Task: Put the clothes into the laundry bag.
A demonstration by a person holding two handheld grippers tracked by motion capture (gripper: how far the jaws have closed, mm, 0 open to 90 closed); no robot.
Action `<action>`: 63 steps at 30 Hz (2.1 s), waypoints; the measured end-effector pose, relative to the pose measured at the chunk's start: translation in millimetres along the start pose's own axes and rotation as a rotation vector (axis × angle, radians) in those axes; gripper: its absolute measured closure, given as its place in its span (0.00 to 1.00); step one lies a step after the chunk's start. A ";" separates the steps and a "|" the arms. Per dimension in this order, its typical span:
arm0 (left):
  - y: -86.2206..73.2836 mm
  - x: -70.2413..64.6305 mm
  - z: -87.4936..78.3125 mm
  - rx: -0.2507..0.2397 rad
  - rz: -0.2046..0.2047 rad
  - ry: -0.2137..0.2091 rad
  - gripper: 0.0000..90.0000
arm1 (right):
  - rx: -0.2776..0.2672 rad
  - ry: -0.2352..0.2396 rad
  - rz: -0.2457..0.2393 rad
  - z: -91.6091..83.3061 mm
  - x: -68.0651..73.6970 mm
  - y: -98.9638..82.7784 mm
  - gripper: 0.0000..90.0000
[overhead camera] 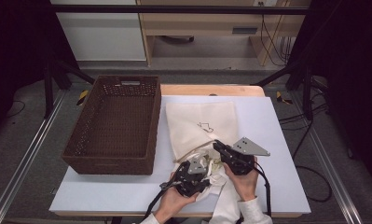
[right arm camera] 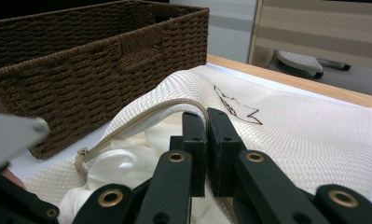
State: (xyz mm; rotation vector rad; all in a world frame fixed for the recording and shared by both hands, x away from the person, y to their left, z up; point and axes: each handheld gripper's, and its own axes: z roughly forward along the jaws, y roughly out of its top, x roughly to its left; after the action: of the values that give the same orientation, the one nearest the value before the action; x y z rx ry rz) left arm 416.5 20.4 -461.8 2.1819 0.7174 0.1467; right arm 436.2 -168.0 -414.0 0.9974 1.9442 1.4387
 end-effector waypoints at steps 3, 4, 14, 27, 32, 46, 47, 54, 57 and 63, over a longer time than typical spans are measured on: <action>10.5 -0.1 -10.0 -0.051 0.006 0.024 0.89 | 0.000 0.001 0.001 -0.4 -0.5 0.1 0.97; 14.2 1.4 -13.7 -0.068 0.007 0.037 0.89 | -0.003 0.000 -0.001 -0.8 -0.8 0.3 0.97; 32.5 34.1 3.9 -0.127 -0.034 0.209 0.89 | -0.015 0.013 0.004 -2.8 -0.3 1.6 0.97; 26.7 28.7 -3.0 -0.169 -0.001 0.159 0.51 | -0.004 0.007 0.002 -0.5 -0.1 -0.3 0.97; 15.2 12.8 -40.8 -0.200 0.059 0.132 0.35 | -0.009 0.000 0.004 -2.4 -1.6 0.1 0.97; -19.1 22.3 -13.2 0.018 -0.044 0.122 0.87 | 0.003 0.002 0.000 0.9 -0.1 -1.2 0.97; -14.7 19.6 -13.9 0.014 -0.037 0.123 0.89 | 0.001 0.000 0.003 0.7 -0.2 -1.1 0.97; 20.2 10.6 -7.6 -0.072 -0.006 0.102 0.91 | -0.008 0.012 0.021 -1.1 -1.3 -0.8 0.97; 31.4 15.5 6.4 -0.079 0.034 0.179 0.90 | -0.015 0.015 0.026 -2.5 -2.6 -0.4 0.97; 24.3 42.7 37.8 -0.101 -0.021 0.247 0.89 | -0.026 0.044 0.042 -5.1 -3.8 0.6 0.97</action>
State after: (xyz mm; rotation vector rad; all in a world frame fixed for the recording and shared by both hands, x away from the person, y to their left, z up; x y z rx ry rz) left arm 475.5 5.7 -474.4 2.0799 0.8506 0.4378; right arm 434.8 -173.9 -412.0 1.0087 1.9416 1.5174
